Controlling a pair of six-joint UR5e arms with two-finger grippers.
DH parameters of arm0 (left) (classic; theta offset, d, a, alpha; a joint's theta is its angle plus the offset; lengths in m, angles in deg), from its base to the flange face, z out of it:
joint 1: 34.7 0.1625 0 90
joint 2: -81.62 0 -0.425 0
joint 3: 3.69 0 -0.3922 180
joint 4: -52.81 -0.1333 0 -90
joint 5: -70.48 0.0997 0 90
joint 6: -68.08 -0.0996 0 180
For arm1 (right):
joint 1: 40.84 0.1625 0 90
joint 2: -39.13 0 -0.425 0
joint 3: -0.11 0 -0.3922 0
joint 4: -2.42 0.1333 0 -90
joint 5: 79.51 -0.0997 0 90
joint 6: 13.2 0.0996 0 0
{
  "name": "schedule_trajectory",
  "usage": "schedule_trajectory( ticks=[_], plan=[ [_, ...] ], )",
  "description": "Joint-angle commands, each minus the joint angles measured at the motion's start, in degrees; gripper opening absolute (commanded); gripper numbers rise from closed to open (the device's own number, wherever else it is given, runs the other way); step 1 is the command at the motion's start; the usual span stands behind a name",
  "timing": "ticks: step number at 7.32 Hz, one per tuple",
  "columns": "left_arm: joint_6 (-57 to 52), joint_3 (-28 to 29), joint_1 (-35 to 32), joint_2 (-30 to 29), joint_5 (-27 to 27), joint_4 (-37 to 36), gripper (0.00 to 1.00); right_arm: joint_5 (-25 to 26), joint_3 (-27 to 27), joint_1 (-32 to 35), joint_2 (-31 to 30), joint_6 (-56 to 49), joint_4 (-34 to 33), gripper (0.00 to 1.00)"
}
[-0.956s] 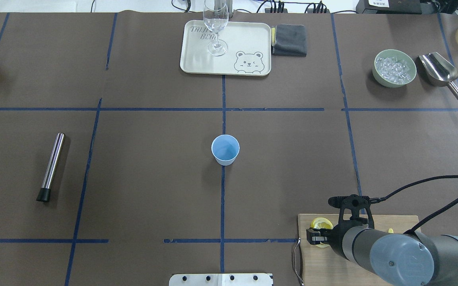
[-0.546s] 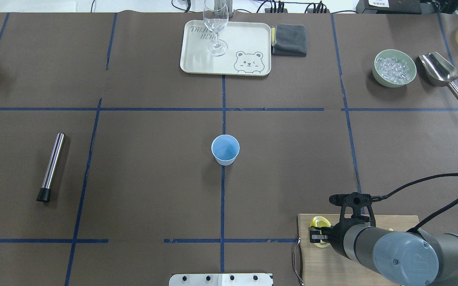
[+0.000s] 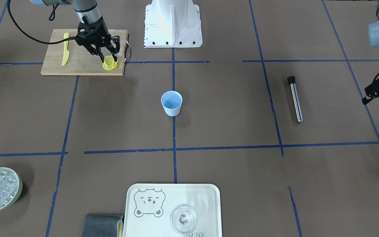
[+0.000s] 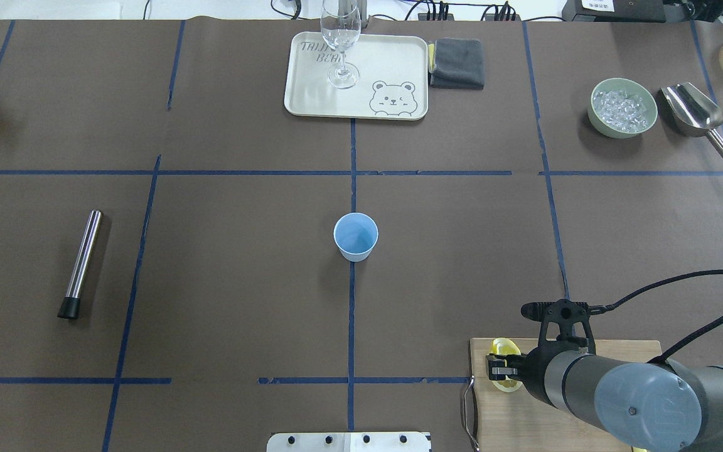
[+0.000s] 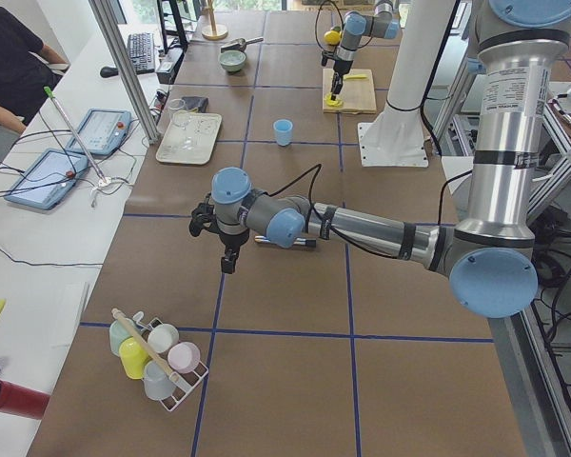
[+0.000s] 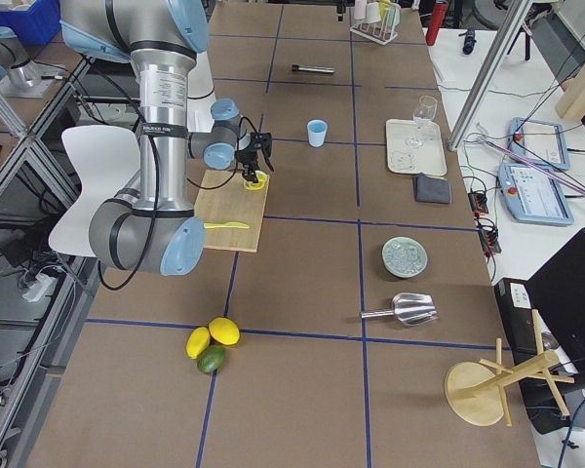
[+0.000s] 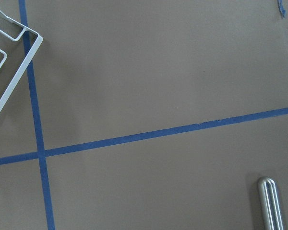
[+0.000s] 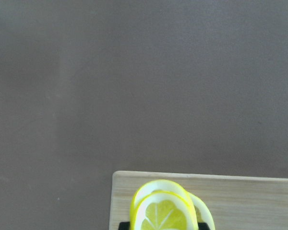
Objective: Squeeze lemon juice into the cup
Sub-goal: 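Close the right gripper on a lemon slice and lift it, then carry the lemon slice with the right gripper over the blue cup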
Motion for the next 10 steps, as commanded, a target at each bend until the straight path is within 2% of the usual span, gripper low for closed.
schedule_trajectory(
  ticks=[1, 5, 7, 8, 9, 10],
  plan=[
    [0.03, -0.21, 0.0, 0.0, -0.1, 0.0, 1.0, -0.1, 0.1, 1.02, 0.21, 0.0, -0.02, 0.54],
    [0.03, -0.12, 0.0, -0.17, -0.36, 0.0, 1.0, -7.64, 3.25, 7.52, 0.48, -0.18, -0.46, 0.54],
    [0.11, -0.38, 0.0, -0.18, -0.45, -0.09, 1.0, -10.01, 7.55, 9.02, 2.39, -0.27, -7.02, 0.54],
    [0.11, -0.29, 0.0, -0.18, -0.45, 0.0, 1.0, -12.9, 7.22, 11.38, 7.63, -0.53, -12.02, 0.54],
    [0.11, -0.38, 0.0, -0.18, -0.45, 0.0, 1.0, -13.37, 6.26, 12.27, 13.69, -0.97, -18.24, 0.54],
    [0.11, -0.29, 0.0, -0.18, -0.45, -0.09, 1.0, -13.11, 2.42, 13.41, 21.93, -1.84, -22.31, 0.54]
  ],
)
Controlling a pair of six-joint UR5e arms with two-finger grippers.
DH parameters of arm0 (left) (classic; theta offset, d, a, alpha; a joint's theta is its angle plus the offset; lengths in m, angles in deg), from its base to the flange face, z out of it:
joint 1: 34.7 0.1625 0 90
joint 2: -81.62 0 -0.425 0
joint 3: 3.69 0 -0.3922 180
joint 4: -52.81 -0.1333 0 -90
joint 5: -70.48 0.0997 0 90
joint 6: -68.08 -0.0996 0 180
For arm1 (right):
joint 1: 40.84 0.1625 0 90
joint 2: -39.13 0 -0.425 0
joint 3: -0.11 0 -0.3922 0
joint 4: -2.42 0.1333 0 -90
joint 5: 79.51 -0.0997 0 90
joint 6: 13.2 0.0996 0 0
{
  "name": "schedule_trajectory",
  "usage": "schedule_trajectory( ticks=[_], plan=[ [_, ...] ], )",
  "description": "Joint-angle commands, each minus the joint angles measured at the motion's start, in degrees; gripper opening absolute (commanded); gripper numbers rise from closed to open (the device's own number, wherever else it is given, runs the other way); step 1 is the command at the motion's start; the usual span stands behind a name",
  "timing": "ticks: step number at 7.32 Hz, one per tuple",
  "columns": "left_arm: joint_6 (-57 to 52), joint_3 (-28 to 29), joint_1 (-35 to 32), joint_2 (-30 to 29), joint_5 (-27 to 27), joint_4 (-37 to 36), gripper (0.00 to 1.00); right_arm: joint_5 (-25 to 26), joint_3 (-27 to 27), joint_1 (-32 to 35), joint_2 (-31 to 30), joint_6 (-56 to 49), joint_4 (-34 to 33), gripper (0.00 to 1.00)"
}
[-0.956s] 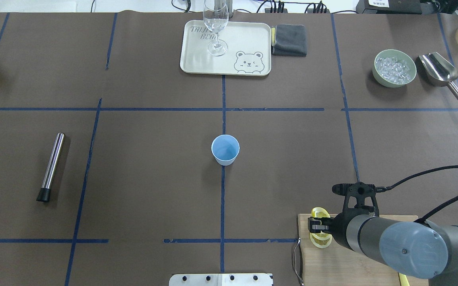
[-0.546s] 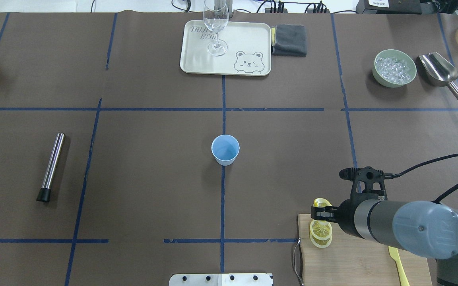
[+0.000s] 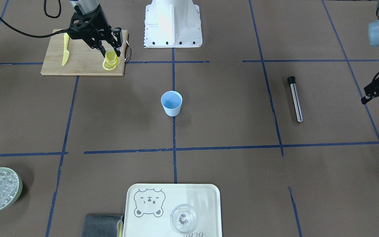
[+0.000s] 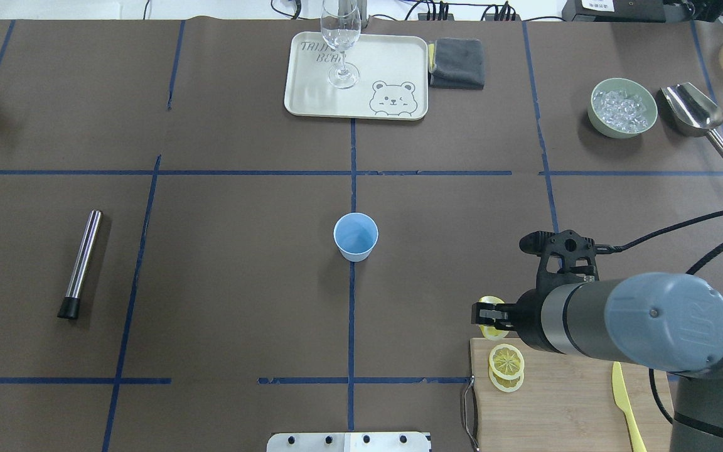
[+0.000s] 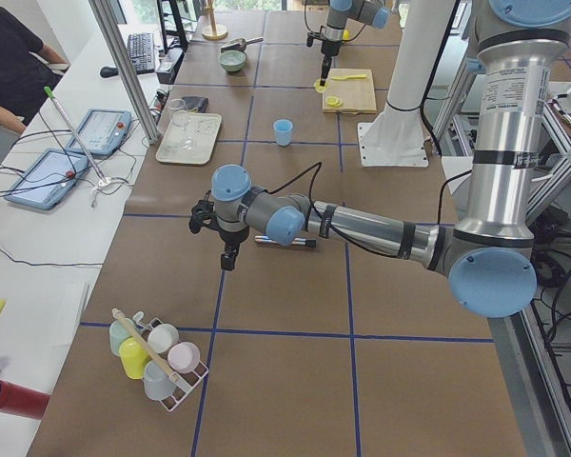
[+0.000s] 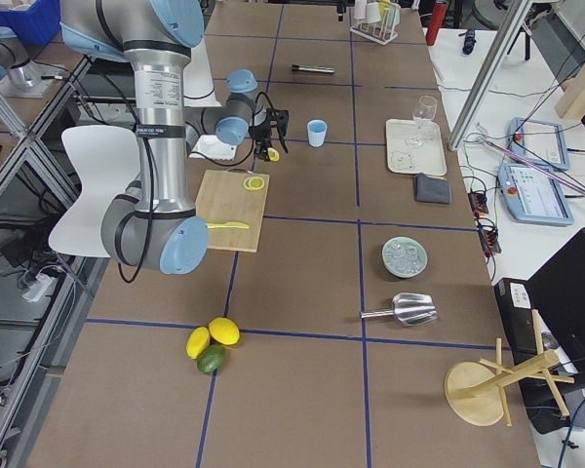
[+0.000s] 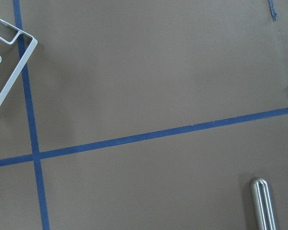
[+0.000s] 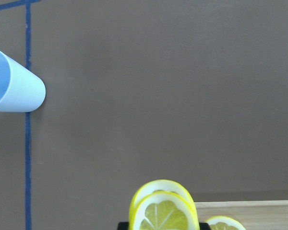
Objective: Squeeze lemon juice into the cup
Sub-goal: 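Carry the lemon slice with the right gripper over the blue cup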
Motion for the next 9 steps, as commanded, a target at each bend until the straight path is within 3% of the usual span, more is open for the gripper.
schedule_trajectory(
  ticks=[1, 6, 7, 9],
  plan=[
    [0.0, 0.04, 0.0, 0.0, 0.0, -0.06, 1.0, 0.22, -10.34, 2.66, 17.62, -0.87, -7.8, 0.54],
    [0.0, 0.83, 0.0, -0.35, 0.0, 0.03, 1.0, 0.4, -30.75, 6.88, 36.23, -1.74, -6.77, 0.54],
    [-0.08, 0.83, 0.0, -0.35, 0.0, 0.03, 1.0, 0.4, -33.67, 7.58, 36.78, -1.66, -3.11, 0.54],
    [0.0, 0.48, 0.0, -0.44, 0.0, 0.03, 1.0, -0.03, -33.96, 7.94, 36.43, -1.66, -2.72, 0.56]
  ],
)
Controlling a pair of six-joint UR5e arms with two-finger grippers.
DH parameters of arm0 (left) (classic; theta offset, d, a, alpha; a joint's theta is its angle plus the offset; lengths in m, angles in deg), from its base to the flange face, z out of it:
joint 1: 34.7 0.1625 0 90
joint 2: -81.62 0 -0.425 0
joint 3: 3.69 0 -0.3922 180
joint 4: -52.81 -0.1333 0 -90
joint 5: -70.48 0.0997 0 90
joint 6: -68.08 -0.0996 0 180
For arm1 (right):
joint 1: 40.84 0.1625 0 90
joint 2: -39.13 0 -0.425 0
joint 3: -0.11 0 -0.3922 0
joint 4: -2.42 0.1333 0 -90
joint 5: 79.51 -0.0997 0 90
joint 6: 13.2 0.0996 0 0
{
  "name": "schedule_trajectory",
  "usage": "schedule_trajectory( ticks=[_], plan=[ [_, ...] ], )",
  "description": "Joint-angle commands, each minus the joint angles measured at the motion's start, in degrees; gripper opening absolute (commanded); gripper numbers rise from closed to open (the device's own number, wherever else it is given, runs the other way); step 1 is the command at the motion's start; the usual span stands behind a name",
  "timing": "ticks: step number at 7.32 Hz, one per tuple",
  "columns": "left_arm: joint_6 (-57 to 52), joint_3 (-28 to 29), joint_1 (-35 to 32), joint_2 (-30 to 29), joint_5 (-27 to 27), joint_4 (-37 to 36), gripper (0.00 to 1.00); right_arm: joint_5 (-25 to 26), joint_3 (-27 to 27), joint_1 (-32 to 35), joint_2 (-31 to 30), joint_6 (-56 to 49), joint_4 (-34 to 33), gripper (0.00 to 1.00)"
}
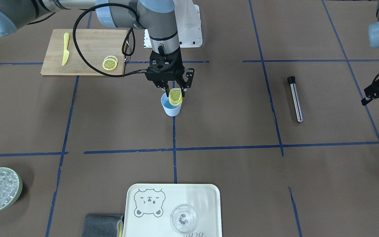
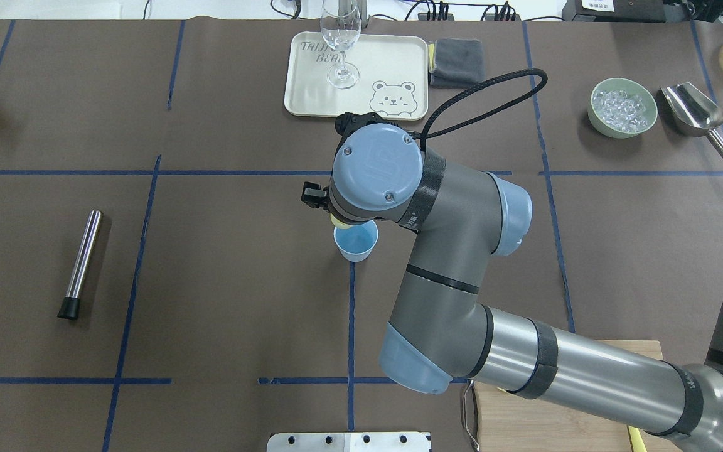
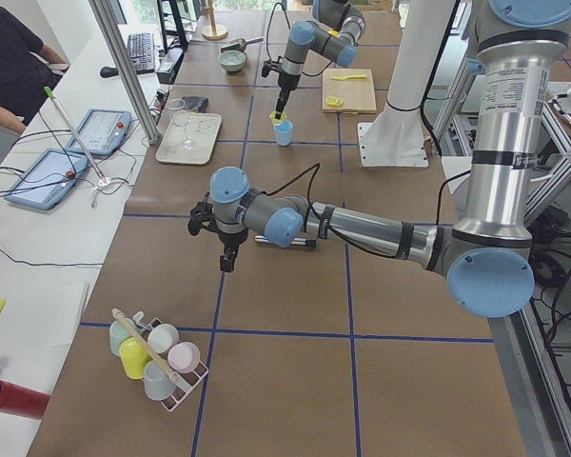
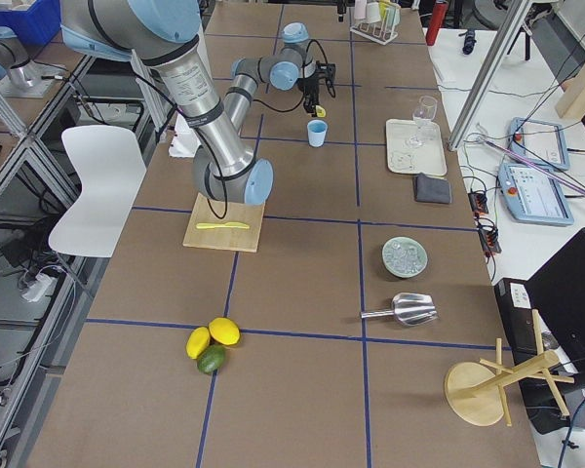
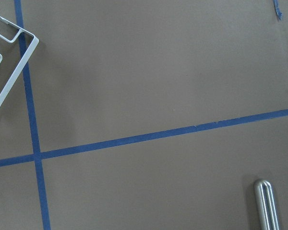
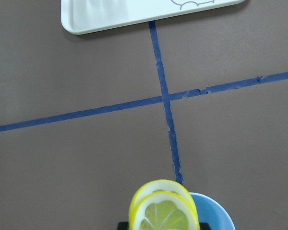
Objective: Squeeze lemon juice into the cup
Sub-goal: 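Carry the lemon slice with the right gripper over the blue cup, then lower the lemon slice into the blue cup and open the right gripper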
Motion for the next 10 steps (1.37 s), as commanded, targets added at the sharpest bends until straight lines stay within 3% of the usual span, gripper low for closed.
schedule_trajectory(
  ticks=[1, 7, 8, 10],
  plan=[
    [0.02, -0.49, 0.0, -0.03, 0.0, 0.0, 1.0, -0.52, -0.22, 0.21, -0.01, 0.04, -0.6, 0.57],
    [0.02, -0.58, 0.0, -0.03, 0.0, 0.0, 1.0, -2.55, -0.3, -0.23, -0.27, 0.13, -3.95, 0.62],
    [0.02, -0.67, 0.0, -0.12, 0.0, 0.0, 1.0, -2.55, -0.3, -0.23, -0.19, 0.13, -3.95, 0.65],
    [0.02, -0.58, 0.0, -0.12, 0.0, 0.0, 1.0, -2.63, -0.21, -0.23, -0.18, 0.04, -3.95, 0.81]
  ],
)
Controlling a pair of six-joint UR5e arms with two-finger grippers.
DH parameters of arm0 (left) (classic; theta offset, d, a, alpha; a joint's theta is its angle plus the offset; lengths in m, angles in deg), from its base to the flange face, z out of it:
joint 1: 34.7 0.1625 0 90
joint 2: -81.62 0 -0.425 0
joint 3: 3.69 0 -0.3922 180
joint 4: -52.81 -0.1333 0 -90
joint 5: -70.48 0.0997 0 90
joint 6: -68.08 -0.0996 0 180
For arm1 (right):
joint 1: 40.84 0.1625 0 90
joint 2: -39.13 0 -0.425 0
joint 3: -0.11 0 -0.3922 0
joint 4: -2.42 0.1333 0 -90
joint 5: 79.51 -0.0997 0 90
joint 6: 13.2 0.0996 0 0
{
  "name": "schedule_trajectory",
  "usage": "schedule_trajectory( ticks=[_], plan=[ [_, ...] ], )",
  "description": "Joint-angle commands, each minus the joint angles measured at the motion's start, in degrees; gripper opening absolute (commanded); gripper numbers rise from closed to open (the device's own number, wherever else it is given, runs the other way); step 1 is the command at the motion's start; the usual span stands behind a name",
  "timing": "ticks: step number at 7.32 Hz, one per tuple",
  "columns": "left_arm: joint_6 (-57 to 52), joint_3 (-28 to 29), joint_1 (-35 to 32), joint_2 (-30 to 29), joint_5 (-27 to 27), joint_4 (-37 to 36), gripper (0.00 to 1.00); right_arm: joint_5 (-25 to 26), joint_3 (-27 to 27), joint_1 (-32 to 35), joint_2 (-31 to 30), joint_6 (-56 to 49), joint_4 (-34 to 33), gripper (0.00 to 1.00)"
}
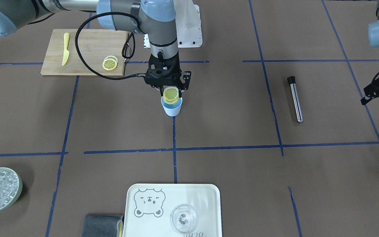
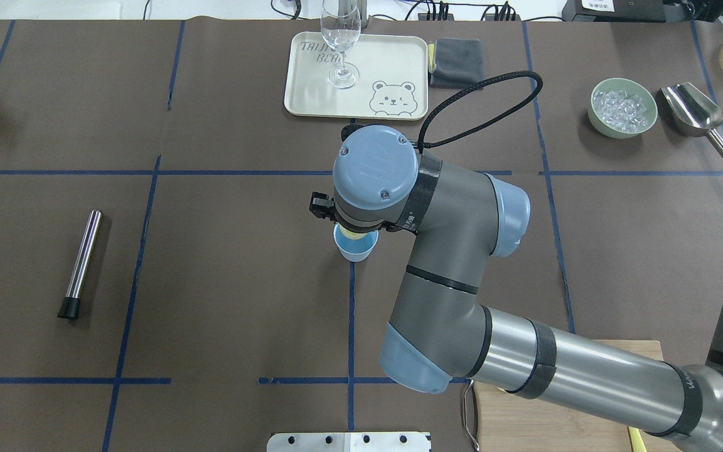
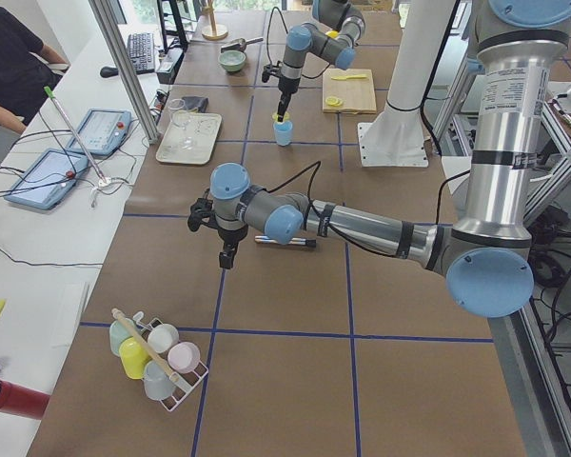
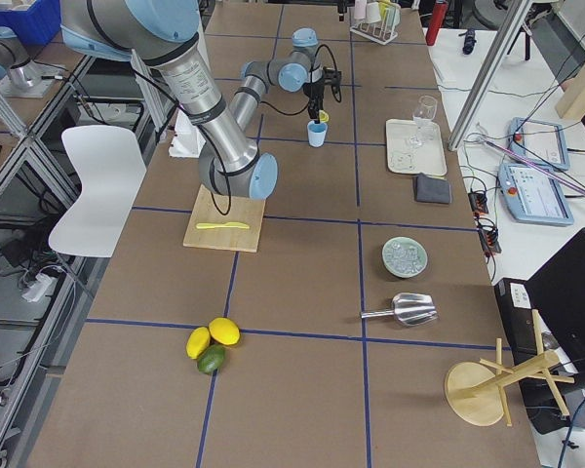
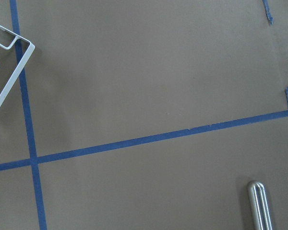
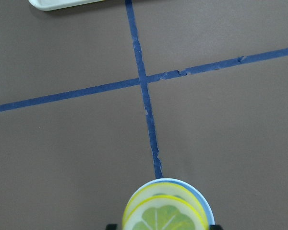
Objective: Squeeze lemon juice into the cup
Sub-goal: 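Lower the lemon slice into the blue cup and open the right gripper, then raise the right gripper away while the left gripper reaches for the steel muddler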
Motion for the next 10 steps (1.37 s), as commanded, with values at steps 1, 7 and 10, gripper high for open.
schedule_trajectory(
  ticks=[1, 7, 10],
  plan=[
    [0.0, -0.03, 0.0, -0.01, 0.0, 0.0, 1.0, -0.16, 0.04, -0.01, 0.02, -0.07, 0.08, 0.86],
    [18.92, -2.48, 8.75, -2.39, 0.79, -0.09, 1.0, -6.89, 13.73, 10.06, -11.64, -19.95, -8.96, 1.0],
    [19.95, -2.49, 15.34, -3.0, 0.79, -0.96, 1.0, -16.66, 14.45, 22.63, -19.21, -35.79, -8.18, 1.0]
  ],
)
